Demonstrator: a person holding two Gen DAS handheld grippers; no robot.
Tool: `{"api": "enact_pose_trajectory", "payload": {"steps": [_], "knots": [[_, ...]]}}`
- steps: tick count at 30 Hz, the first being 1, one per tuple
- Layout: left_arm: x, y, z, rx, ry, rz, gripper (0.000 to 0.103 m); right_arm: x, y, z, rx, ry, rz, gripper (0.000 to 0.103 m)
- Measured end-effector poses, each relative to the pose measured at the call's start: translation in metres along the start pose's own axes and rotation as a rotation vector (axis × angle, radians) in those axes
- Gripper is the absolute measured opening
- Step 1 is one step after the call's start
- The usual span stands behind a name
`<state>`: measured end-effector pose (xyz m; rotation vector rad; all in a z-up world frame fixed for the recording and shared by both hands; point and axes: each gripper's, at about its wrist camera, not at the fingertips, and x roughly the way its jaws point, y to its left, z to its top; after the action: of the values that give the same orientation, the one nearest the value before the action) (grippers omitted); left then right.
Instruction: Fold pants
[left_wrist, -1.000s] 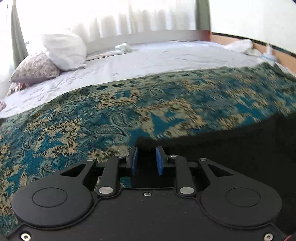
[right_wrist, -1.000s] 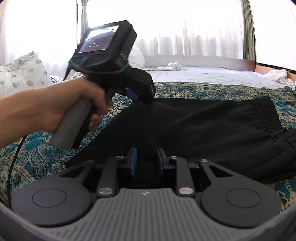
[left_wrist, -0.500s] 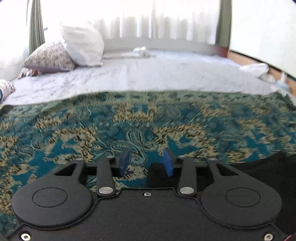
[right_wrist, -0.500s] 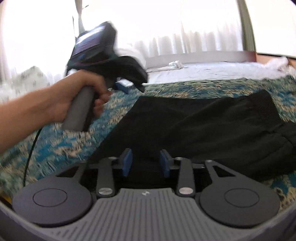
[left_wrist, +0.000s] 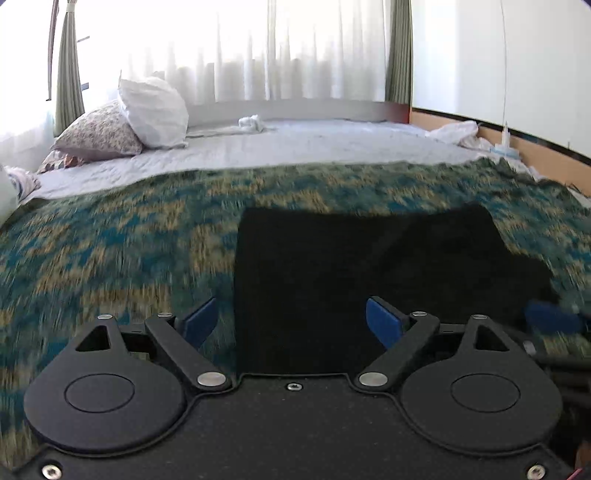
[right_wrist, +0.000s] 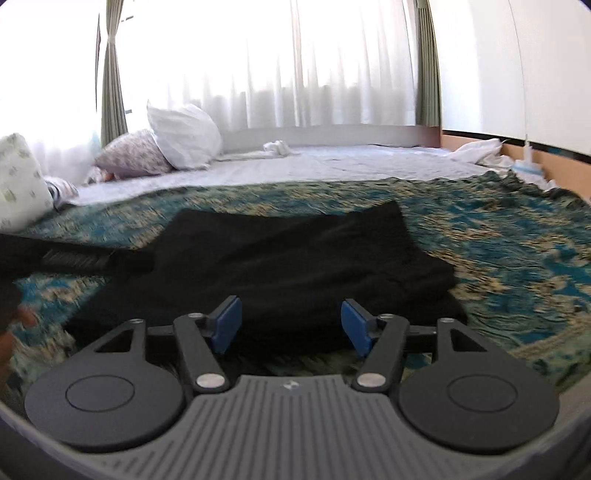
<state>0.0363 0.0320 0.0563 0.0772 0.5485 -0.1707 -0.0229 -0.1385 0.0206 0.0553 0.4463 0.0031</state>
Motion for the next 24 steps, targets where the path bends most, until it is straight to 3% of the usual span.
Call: {"api": "enact_pose_trajectory", "payload": {"steps": [4, 7, 9, 12, 16, 19, 23, 24], "knots": [[-0.021, -0.007, -0.019, 0.018, 0.005, -0.026, 0.091, -0.009, -0.012, -0.003, 0.007, 0.009, -0.024, 0.076], [-0.014, 0.011, 0.002, -0.002, -0.006, -0.036, 0.1, -0.003, -0.042, 0.02, 0.051, -0.008, -0.02, 0.085], [0.004, 0.032, 0.023, -0.061, 0.027, -0.085, 0.102, 0.014, -0.073, 0.044, 0.072, -0.003, -0.012, 0.091], [0.047, 0.063, 0.049, -0.143, 0.074, -0.167, 0.102, 0.059, -0.122, 0.072, 0.1, 0.073, 0.1, 0.099], [0.117, 0.088, 0.067, -0.256, 0.195, -0.174, 0.1, 0.135, -0.17, 0.089, 0.217, 0.196, 0.2, 0.099], [0.158, 0.092, 0.069, -0.318, 0.27, -0.214, 0.097, 0.181, -0.178, 0.085, 0.224, 0.288, 0.279, 0.098], [0.183, 0.088, 0.077, -0.298, 0.246, -0.27, 0.097, 0.207, -0.164, 0.083, 0.134, 0.304, 0.363, 0.094], [0.188, 0.089, 0.079, -0.307, 0.245, -0.288, 0.096, 0.211, -0.162, 0.085, 0.121, 0.308, 0.379, 0.089]]}}
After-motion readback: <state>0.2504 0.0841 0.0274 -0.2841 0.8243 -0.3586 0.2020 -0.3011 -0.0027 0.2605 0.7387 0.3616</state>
